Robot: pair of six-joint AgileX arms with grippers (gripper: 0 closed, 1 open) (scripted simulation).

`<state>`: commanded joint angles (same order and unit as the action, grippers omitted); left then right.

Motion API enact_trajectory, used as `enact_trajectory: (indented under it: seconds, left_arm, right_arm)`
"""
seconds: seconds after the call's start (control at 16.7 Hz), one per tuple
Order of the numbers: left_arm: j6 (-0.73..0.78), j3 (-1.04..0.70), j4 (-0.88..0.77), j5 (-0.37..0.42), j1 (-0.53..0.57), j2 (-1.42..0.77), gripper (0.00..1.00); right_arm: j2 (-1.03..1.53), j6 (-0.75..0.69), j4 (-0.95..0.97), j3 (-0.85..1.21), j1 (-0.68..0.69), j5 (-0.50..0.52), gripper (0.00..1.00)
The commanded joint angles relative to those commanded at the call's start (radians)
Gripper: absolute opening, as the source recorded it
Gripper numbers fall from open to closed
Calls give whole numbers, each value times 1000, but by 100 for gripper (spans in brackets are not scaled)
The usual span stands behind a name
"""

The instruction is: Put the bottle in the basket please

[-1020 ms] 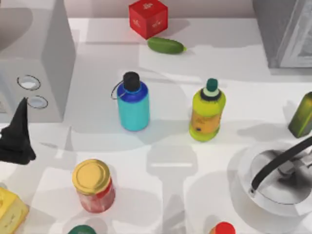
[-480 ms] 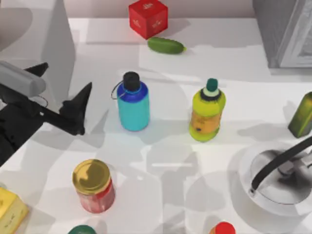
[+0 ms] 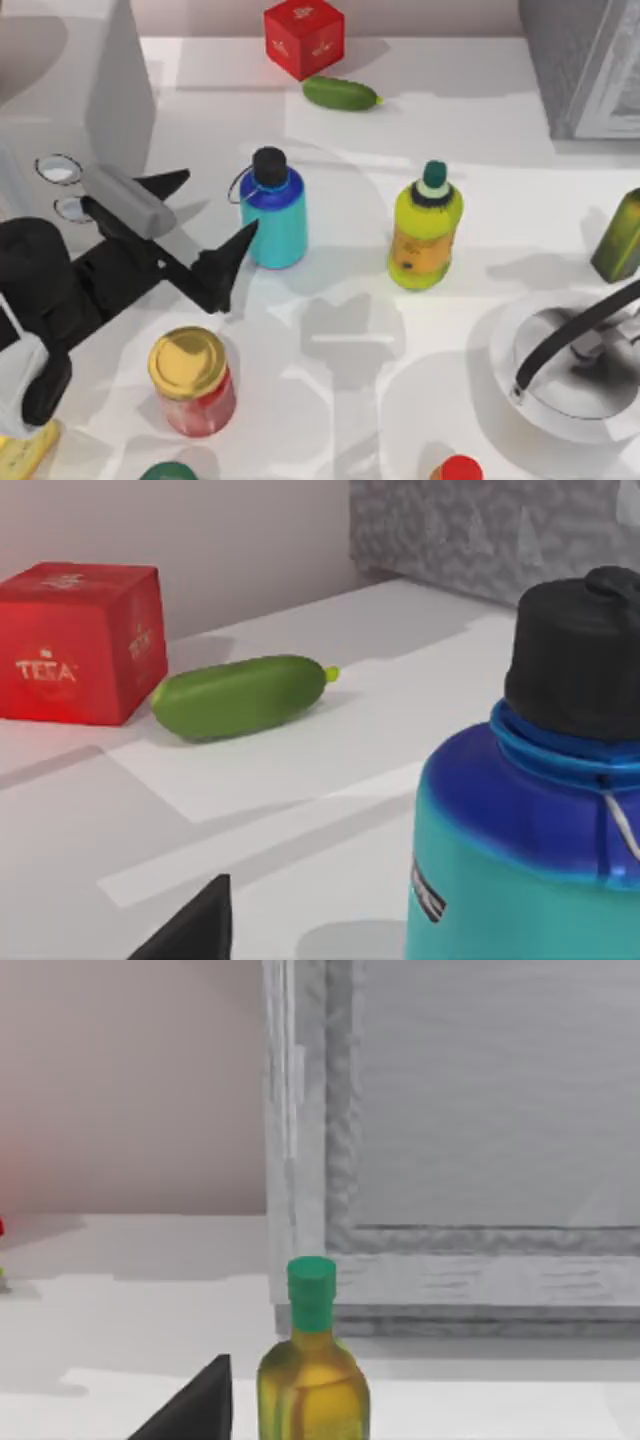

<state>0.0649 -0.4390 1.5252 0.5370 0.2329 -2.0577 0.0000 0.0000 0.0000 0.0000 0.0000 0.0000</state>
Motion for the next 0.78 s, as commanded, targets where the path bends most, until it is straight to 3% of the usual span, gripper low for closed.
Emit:
enact_trajectory:
  seconds: [0.3,0.78]
  left_arm:
    - [12,-3,92,41,15,-126,100]
    - [13,-32,32,32,21,-98,100]
  right_arm:
    - [0,0,0,0,0,0,100]
    - [0,0,0,0,0,0,100]
